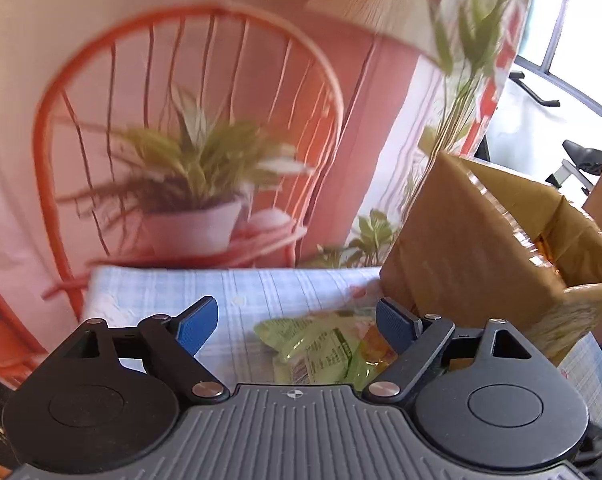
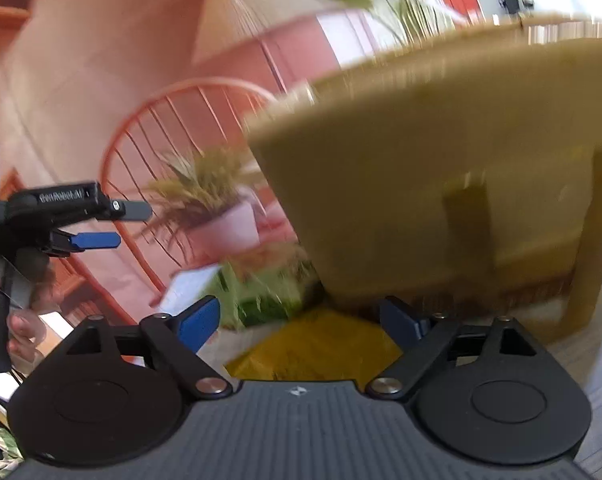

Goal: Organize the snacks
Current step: 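Move the left tool to the green packet while the right tool reaches the yellow packet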

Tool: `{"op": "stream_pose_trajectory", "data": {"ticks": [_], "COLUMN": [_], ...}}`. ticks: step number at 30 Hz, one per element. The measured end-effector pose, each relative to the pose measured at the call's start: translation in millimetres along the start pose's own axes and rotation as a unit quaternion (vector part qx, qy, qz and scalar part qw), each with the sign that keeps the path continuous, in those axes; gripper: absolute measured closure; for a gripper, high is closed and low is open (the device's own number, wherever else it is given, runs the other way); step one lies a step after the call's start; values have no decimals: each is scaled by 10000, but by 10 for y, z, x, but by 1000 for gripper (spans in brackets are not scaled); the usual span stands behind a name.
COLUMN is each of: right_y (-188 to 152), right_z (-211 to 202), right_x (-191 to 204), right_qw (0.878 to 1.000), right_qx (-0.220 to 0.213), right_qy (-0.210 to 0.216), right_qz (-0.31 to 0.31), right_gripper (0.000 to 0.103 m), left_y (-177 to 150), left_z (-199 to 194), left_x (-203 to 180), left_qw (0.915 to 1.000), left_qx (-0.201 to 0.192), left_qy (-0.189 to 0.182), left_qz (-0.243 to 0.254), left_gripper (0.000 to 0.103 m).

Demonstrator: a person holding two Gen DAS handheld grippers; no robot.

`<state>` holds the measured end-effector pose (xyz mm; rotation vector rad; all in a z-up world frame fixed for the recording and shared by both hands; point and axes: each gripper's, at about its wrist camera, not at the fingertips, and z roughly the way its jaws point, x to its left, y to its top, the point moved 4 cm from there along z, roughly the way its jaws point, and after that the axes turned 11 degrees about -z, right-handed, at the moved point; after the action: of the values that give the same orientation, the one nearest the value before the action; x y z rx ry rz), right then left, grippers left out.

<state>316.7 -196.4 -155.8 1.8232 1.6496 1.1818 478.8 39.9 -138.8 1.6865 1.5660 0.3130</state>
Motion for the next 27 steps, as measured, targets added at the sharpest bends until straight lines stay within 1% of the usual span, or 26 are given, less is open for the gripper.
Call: {"op": "stream_pose_trajectory", "data": {"ticks": [1,3,5,7,13,17,23,25,27], "right_y": [-48,-131,-186,-215,-349,-397,-395,-394,-400], "right_z": [67,206,312,405,582,657,754,754,739], "right_x": [-1,-40,-97,-158,-283,-334,-319,-298,-285], "right_qw": [9999,9995,9988,9979,9944,9925,9926,9940,9951], "right_qx": [94,269,375,454,606,668,727,698,669], "right_qy": [-38,-109,-176,-214,-219,-154,22,40,39], "right_qz": [19,117,275,420,837,1008,968,841,729], "right_gripper": [10,7,4,3,1,1,0,2,6], "left_y": [-23,-49,-64,-92,-85,-100,-199,-232,-270], "left_z": [62,183,271,336,592,796,1039,1110,1152], "left_x": [9,14,17,45,108,111,44,49,53], "left_qw": [10000,9999,9998,9996,9985,9960,9934,9913,9876], "left_qx": [32,100,135,131,212,447,778,903,1029], "left_qy": [19,-55,-160,-223,-288,-371,-420,-453,-584], "left_qz": [-9,-11,-49,-90,-412,-684,-735,-847,-1031], "left_gripper": [15,15,15,15,15,15,14,14,12]}}
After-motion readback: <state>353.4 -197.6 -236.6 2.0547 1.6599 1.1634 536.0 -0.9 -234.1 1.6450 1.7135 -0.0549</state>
